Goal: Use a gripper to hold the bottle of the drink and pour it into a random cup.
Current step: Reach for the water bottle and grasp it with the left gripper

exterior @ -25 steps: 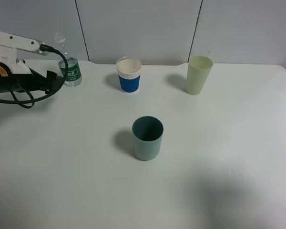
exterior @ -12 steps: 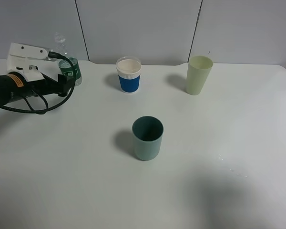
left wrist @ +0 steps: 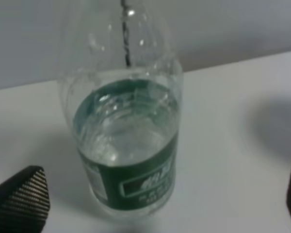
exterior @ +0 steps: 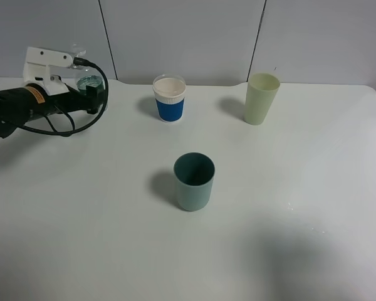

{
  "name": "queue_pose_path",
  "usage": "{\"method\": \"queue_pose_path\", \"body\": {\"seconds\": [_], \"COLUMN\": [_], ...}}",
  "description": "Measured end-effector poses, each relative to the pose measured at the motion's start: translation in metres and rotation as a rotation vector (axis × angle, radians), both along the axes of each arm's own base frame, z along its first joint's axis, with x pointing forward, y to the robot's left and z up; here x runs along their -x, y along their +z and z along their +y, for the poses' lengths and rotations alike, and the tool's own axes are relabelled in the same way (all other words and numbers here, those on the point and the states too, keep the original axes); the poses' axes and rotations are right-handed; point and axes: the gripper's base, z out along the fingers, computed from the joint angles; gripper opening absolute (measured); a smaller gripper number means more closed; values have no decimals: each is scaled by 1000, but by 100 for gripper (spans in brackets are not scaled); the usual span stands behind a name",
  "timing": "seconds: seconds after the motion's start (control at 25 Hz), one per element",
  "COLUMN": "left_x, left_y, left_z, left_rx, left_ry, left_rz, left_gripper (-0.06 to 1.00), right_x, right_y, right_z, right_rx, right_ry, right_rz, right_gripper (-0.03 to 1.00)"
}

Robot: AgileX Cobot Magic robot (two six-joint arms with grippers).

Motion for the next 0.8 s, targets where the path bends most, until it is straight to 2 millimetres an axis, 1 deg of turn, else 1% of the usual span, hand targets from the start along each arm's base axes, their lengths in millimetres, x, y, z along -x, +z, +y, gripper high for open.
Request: {"method": "queue_pose_path", "body": {"seconds": [0.52,0.8], "left_x": [-34,-48], "left_y": [-16,-24], "left_z": [-2,-3], "left_rx": [4,5], "left_ry": [1,0], "left_rz": [-14,-21], "left_gripper": [100,100], "right_x": [0,0], "right_y": [0,0], "right_z": [0,0], "right_rx": [0,0], "right_ry": [0,0], "right_rz": [0,0], "right_gripper": [63,63]}}
